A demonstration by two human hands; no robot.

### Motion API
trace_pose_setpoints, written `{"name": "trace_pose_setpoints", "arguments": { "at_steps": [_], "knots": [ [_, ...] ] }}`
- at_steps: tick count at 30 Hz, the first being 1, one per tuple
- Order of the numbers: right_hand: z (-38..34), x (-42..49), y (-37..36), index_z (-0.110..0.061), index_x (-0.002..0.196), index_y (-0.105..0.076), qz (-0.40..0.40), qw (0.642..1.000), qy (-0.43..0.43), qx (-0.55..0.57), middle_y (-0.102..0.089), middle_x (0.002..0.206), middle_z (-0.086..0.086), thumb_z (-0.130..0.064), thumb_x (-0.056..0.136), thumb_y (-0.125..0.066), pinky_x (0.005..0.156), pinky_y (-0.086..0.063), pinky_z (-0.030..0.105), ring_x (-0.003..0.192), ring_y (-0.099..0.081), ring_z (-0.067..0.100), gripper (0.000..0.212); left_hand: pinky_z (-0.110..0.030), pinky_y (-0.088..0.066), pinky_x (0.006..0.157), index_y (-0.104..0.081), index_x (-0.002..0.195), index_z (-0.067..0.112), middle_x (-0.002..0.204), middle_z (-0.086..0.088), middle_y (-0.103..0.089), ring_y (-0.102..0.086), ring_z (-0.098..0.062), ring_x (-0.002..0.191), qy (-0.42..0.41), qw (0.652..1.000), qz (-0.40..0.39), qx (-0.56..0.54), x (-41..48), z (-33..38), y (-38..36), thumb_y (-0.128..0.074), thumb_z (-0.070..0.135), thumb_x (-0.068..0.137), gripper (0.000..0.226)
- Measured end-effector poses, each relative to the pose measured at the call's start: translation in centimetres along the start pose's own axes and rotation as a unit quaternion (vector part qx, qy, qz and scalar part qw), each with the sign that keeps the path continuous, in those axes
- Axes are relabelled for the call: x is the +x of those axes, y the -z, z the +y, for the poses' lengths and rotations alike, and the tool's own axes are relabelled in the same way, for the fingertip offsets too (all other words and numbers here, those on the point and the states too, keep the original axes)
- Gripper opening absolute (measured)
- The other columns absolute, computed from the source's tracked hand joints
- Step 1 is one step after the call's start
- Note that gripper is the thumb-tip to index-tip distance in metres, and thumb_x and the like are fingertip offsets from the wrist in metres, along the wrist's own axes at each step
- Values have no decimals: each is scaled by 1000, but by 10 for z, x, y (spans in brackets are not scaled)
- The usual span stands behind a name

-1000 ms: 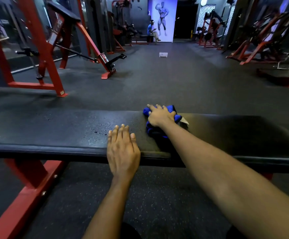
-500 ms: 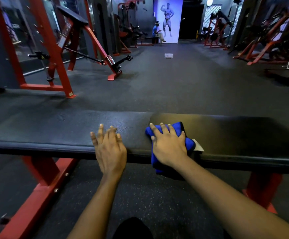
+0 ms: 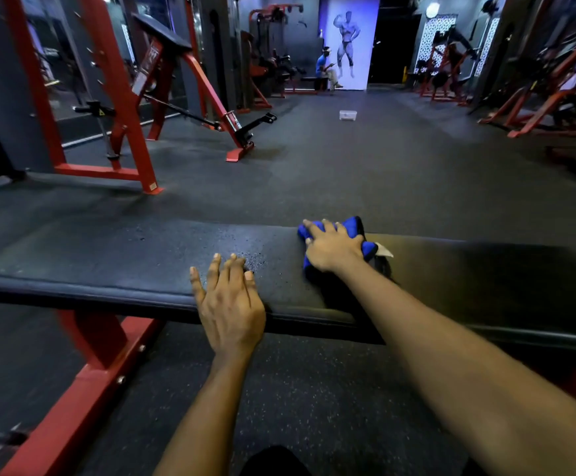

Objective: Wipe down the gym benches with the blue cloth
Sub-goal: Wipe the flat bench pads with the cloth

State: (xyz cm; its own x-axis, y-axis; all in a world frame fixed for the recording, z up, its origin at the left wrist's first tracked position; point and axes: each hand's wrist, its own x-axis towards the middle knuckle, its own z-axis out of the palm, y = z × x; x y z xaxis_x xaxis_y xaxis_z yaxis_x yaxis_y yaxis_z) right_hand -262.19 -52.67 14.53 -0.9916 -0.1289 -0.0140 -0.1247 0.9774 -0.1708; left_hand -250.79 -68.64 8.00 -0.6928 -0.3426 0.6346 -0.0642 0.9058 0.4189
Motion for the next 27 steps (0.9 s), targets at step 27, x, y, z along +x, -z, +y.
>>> {"name": "trace_pose_setpoints", "arguments": {
  "at_steps": [27],
  "knots": [
    [-25,-41,-13,-42,155,-15,31,998,47,6,-16,165,-1,-37,105,-28,112,-20,65,151,-12,25,52,-43,-9,122,-62,127,11,137,-5,-59,-42,-20,138,15,1000,12,-17,1,-2,-3,-29,33,98,48]
  ]
}}
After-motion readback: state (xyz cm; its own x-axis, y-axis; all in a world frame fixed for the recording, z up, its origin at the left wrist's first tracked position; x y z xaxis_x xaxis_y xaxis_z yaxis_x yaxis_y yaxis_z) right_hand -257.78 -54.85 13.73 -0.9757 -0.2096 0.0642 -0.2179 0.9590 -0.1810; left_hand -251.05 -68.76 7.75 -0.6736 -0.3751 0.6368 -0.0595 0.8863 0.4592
